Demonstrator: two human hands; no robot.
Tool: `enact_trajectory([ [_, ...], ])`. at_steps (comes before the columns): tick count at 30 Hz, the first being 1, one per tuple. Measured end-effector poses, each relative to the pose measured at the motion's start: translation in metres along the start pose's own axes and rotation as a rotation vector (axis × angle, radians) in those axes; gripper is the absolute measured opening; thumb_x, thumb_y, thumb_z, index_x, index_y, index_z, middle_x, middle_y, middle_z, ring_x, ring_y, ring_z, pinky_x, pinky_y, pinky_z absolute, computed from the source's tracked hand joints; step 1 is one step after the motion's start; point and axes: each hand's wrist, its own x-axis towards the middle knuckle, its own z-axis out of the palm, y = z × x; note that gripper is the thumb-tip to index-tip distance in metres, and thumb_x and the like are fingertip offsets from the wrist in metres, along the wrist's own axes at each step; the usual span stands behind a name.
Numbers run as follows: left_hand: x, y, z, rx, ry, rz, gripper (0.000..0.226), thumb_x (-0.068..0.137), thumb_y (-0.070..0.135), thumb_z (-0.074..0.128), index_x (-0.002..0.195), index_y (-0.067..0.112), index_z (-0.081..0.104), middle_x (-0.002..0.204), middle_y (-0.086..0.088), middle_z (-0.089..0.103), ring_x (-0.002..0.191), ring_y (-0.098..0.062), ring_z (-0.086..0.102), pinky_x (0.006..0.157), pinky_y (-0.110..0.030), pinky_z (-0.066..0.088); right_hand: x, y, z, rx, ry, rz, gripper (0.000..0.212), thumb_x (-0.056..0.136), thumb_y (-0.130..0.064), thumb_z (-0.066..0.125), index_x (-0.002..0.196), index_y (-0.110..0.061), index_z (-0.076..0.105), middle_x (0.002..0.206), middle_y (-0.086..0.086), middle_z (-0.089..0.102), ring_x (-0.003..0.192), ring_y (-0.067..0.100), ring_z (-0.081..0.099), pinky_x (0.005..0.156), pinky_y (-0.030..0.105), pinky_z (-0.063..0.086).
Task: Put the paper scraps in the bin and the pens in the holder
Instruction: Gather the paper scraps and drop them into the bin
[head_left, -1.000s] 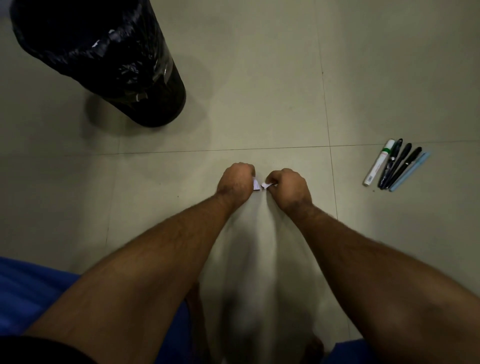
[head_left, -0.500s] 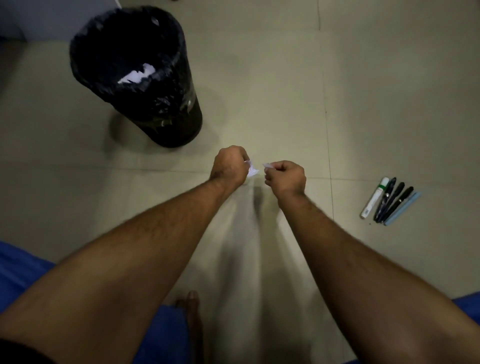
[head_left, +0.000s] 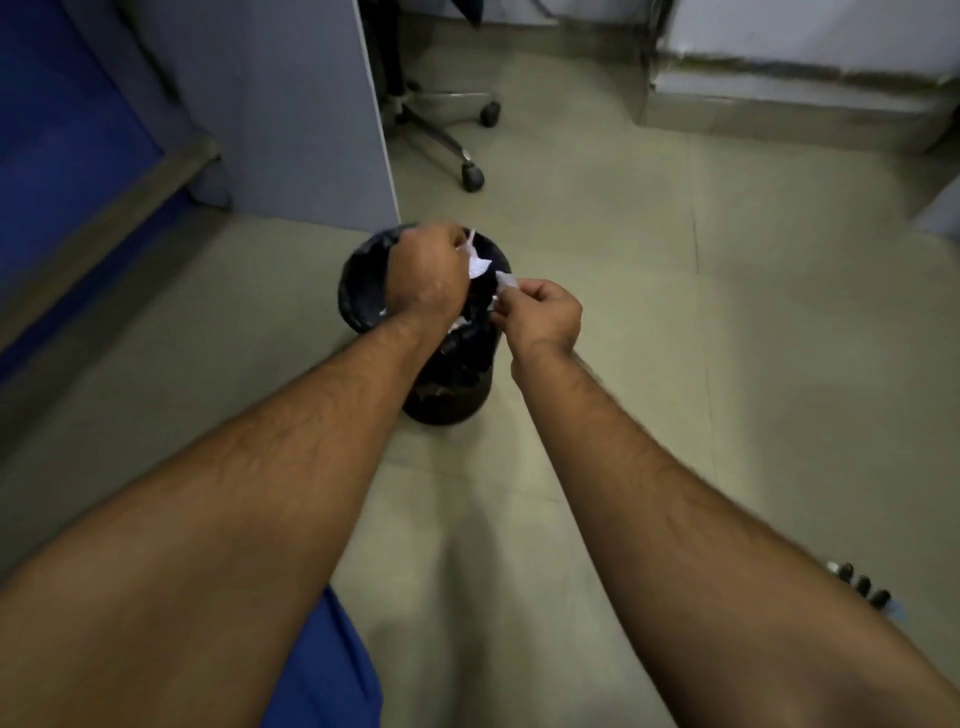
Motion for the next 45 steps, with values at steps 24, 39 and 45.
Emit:
enact_trajectory([
  [24, -0.022, -0.12, -0.017, -0.002, -0.435, -0.319, 0.038, 0.076, 0.022, 0.074, 0.113, 0.016, 0.066, 0.136, -0.012, 0.037, 0.111, -0.031, 0.058, 0.095, -0.021, 0.042, -0.021, 0.035, 0.066, -0.617, -0.063, -0.015, 0.037, 0.084, -0.018, 0.063, 0.122, -0.019, 0.066, 0.122, 0.008, 0.067, 0.112, 0.03, 0.062, 0.089, 0.029, 0.046],
  [39, -0.057, -0.188, -0.079, 0.162, -0.195, -0.667, 0.045, 0.076, 0.036, 0.079, 0.113, 0.015, 0.068, 0.116, -0.01, 0.068, 0.108, -0.029, 0.064, 0.084, -0.028, 0.05, -0.071, 0.078, 0.146, -0.478, -0.662, -0.007, 0.062, 0.085, -0.02, 0.065, 0.144, -0.02, 0.046, 0.143, 0.008, 0.053, 0.126, 0.024, 0.056, 0.109, 0.039, 0.043],
  [45, -0.05, -0.166, -0.078, 0.309, -0.086, -0.692, 0.043, 0.087, 0.03, 0.065, 0.127, 0.018, 0.058, 0.137, -0.014, 0.048, 0.127, -0.031, 0.045, 0.104, -0.038, 0.041, -0.078, 0.069, 0.143, -0.413, -0.455, -0.063, 0.041, 0.084, -0.021, 0.066, 0.125, -0.024, 0.066, 0.12, 0.001, 0.07, 0.111, 0.02, 0.065, 0.101, 0.031, 0.049],
])
